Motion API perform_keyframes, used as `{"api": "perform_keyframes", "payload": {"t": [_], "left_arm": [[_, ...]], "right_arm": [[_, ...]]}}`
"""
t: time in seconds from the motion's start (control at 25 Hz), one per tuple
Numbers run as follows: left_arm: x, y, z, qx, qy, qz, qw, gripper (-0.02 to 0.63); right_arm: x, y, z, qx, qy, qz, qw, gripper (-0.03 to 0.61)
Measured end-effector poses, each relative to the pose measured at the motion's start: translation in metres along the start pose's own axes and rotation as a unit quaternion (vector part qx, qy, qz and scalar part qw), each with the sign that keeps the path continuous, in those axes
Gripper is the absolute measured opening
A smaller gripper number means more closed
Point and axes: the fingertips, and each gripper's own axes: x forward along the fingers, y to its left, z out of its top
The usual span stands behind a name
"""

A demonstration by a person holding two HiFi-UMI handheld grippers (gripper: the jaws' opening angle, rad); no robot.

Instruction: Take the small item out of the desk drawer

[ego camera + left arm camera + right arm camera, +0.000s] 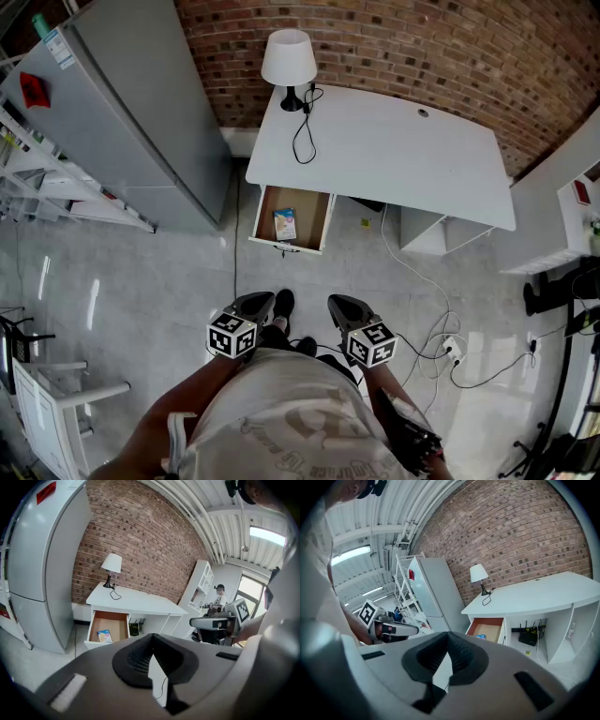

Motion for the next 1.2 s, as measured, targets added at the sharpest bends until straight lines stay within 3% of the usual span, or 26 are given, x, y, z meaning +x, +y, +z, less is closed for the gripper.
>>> {"api": "perform_keyframes", "payload": {"t": [0.36, 0.6, 1.2], "left_arm": [[-0.01, -0.008, 0.004, 0.016, -0.014, -0.009, 0.9997, 0.006], [-0.023, 0.006, -0.003, -0.003, -0.018, 0.022, 0.9996, 0.006], [-0.025, 0.007, -0.006, 0.011, -0.006, 0.038, 0.9992, 0.006]], "right_arm": [[-0.001, 0.009, -0.005, -0.004, 0.001, 0.005, 1.0, 0.005], [0.003, 0.019, -0.004, -0.008, 0.001, 0.012, 1.0, 0.005], [-0.004, 0.011, -0.017, 0.022, -0.002, -0.011, 1.0, 0.005]]}}
